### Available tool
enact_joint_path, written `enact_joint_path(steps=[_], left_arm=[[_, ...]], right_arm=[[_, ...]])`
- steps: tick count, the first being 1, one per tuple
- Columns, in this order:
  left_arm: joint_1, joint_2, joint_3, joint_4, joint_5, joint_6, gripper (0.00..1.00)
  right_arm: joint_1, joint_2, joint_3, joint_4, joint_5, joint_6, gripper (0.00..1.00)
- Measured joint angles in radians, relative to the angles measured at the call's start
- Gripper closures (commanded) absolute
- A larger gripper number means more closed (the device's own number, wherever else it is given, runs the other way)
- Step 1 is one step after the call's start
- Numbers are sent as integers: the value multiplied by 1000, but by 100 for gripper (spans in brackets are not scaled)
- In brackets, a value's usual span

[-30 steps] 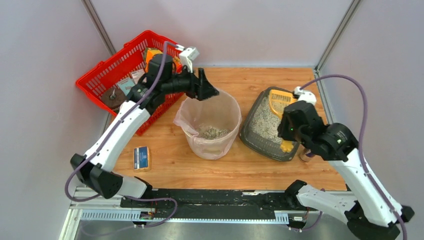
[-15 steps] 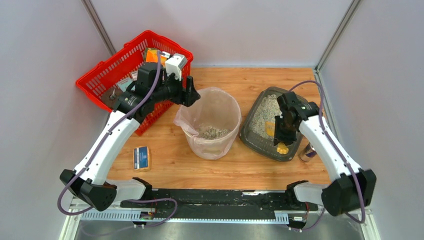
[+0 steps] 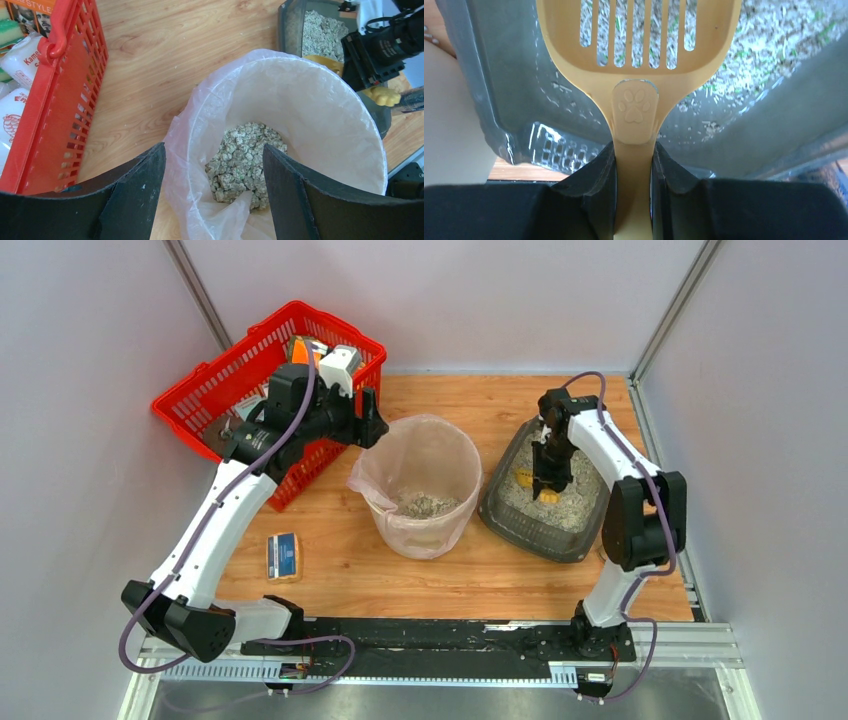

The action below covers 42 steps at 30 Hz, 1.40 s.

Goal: Clean the litter box

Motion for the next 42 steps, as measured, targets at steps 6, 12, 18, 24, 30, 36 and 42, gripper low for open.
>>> enact_joint_path(steps=[6, 12, 18, 24, 30, 36, 42], left_arm=[[9, 0, 0, 0, -2, 0, 21], [10, 0, 0, 0, -4, 0, 21], [10, 0, 0, 1, -4, 0, 21], [10, 5, 0, 1, -3, 0, 21], [10, 10, -6, 0, -3, 0, 21], [10, 15, -7, 1, -3, 0, 21], [10, 21, -7, 1, 1, 0, 22]], right_arm=[[-1, 126, 85, 17, 6, -21, 100], [-21, 158, 89, 53, 17, -17, 100], [-33, 168, 64, 133, 27, -15, 100], [-35, 168, 17, 215, 47, -15, 100], [-35, 166, -47, 327, 85, -17, 100], [-35, 145, -109, 433, 117, -33, 100], [-35, 139, -133, 495, 142, -36, 100]])
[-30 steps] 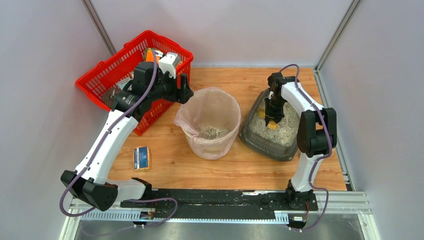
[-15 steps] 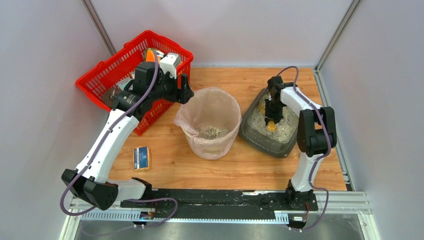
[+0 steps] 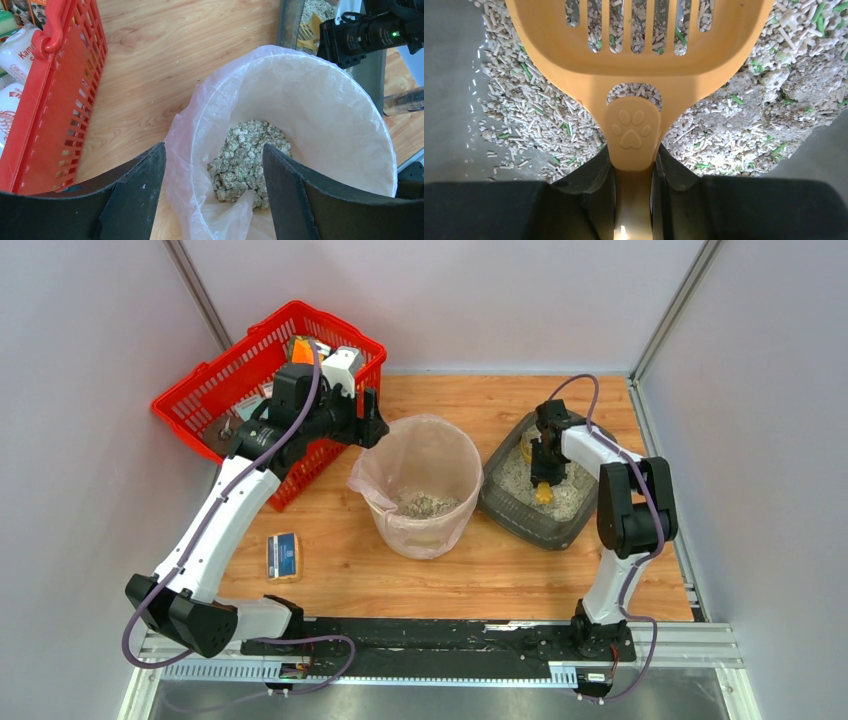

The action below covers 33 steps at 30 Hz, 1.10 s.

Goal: Clean the litter box

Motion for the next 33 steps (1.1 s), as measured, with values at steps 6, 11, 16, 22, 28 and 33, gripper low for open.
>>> enact_joint_path(steps=[6, 11, 16, 22, 28, 33], left_arm=[[0, 1, 0, 0, 1, 0, 22], [0, 1, 0, 0, 3, 0, 22], [0, 2, 0, 0, 3, 0, 22], [0, 7, 0, 0, 3, 0, 23], [0, 7, 0, 0, 14, -5, 24], [0, -6, -33, 14, 15, -8, 24]], right_arm=[[4, -72, -110, 100, 11, -10, 100], [13, -176, -201, 144, 26, -10, 100], [17, -229, -235, 159, 26, -5, 100], [18, -298, -252, 149, 24, 2, 100], [18, -322, -201, 76, 23, 2, 100], [19, -327, -179, 10, 13, 14, 100]])
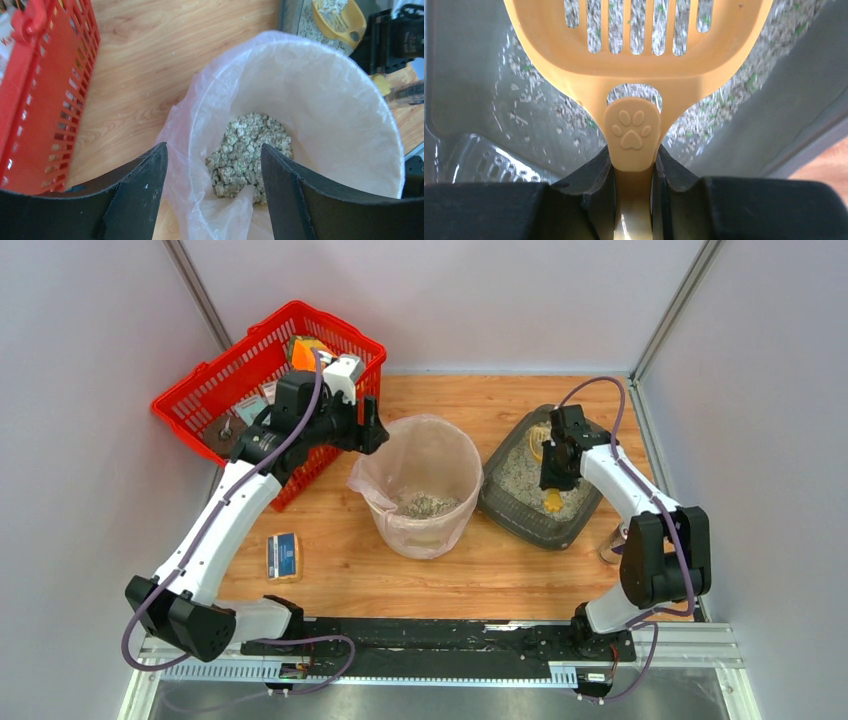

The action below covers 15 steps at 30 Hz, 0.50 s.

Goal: Clean the litter box

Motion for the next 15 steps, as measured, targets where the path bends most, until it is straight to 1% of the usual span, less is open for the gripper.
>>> enact_joint_path(steps=[3, 5, 9, 12, 15], left_arm=[[0, -31, -61, 9, -3, -1, 24], [0, -50, -100, 8, -5, -2, 24], [0, -61, -113, 5, -4, -3, 25], [0, -68, -113, 8, -5, -3, 25], [0, -73, -113, 9, -9, -3, 25]], right_arm=[[8, -33, -1, -67, -9, 29, 100], [16, -84, -10, -98, -17, 55, 100], [29, -204, -47, -122, -18, 83, 100], [38, -212, -50, -134, -7, 99, 100], [72, -214, -93, -133, 7, 114, 100]])
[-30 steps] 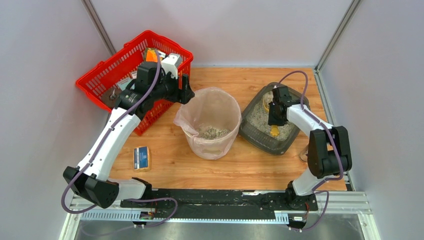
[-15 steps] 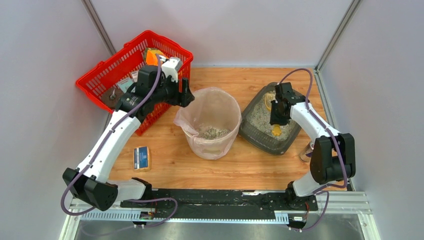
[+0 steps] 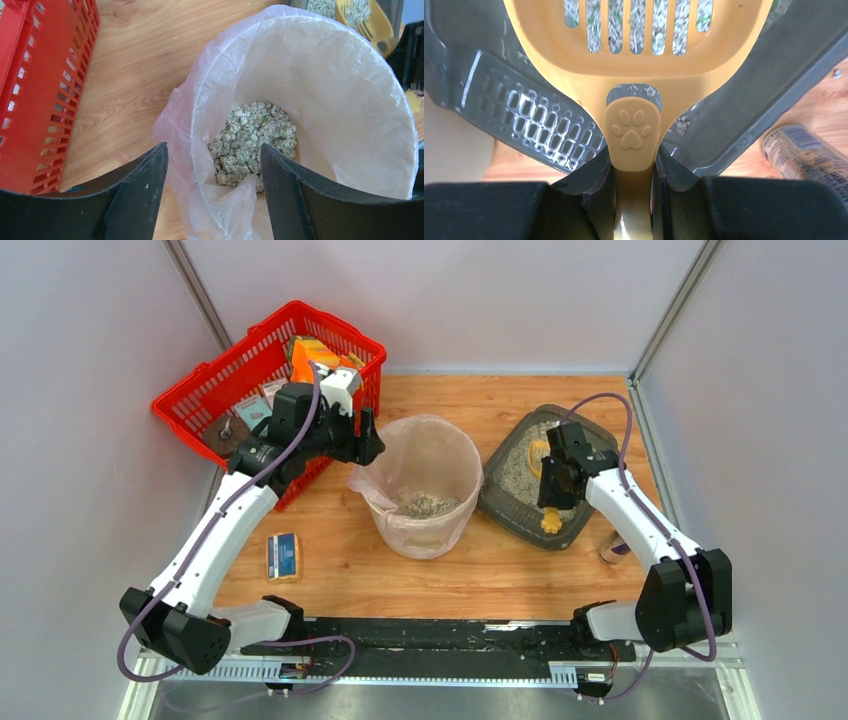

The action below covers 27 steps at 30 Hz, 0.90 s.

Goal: Clean the litter box

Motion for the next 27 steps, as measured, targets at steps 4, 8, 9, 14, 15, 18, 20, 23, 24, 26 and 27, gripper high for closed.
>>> enact_joint_path(steps=[4, 8, 9, 14, 15, 18, 20, 23, 24, 26, 27], left_arm=[[0, -4, 0, 0, -15, 3, 25], [0, -5, 0, 0, -24, 3, 25], [0, -5, 0, 0, -26, 3, 25], [0, -5, 0, 0, -30, 4, 25], [0, -5, 0, 0, -32, 4, 25], [0, -5, 0, -1, -37, 7, 24], [0, -5, 0, -1, -39, 7, 24], [0, -5, 0, -2, -40, 7, 25], [0, -5, 0, -1, -40, 7, 25], [0, -5, 0, -2, -40, 7, 24], [0, -5, 0, -2, -40, 7, 25]], right_arm=[[16, -3, -41, -5, 3, 7, 100], [43, -12, -47, -11, 55, 31, 100], [62, -19, -53, -10, 60, 34, 100], [74, -49, -95, -12, 67, 43, 100], [73, -49, -97, -12, 76, 48, 100], [100, -52, -97, -11, 95, 50, 100], [108, -59, -102, -3, 87, 50, 100], [99, -75, -113, -2, 94, 64, 100], [107, -80, -115, -7, 112, 69, 100], [151, -87, -116, -16, 163, 74, 100], [164, -88, -117, -13, 174, 74, 100]])
